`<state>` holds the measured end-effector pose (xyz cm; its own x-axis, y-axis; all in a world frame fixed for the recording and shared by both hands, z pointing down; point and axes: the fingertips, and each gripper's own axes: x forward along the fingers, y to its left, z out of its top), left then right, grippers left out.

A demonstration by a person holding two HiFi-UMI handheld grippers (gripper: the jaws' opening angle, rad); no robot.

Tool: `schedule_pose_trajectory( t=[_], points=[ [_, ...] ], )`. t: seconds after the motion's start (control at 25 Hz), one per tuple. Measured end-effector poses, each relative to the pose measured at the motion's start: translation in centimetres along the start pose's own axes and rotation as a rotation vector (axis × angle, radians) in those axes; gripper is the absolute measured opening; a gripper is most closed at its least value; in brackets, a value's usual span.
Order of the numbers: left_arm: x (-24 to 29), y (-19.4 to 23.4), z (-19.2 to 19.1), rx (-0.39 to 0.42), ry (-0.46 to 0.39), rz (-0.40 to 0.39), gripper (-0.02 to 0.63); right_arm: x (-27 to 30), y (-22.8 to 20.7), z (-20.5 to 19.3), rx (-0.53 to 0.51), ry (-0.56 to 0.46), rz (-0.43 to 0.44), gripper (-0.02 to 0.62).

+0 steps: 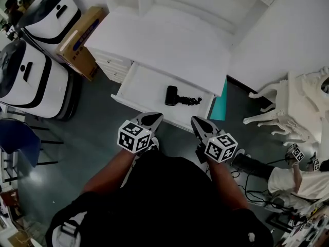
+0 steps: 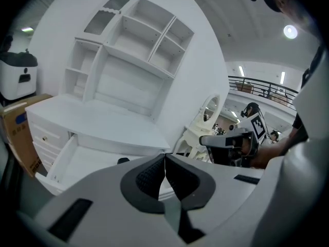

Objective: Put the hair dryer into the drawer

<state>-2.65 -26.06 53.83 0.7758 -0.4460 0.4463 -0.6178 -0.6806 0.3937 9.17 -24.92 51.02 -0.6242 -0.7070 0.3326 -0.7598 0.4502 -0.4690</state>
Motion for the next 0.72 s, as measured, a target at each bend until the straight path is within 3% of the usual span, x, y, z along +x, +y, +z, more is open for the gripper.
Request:
schedule_pose_trajectory(
  t=[0.72],
  points=[
    [0.6, -15.7, -4.7, -0.002, -0.037, 0.037, 0.011, -15.1, 0.8, -4.0, 0.014, -0.028, 0.09, 0.025]
  ],
)
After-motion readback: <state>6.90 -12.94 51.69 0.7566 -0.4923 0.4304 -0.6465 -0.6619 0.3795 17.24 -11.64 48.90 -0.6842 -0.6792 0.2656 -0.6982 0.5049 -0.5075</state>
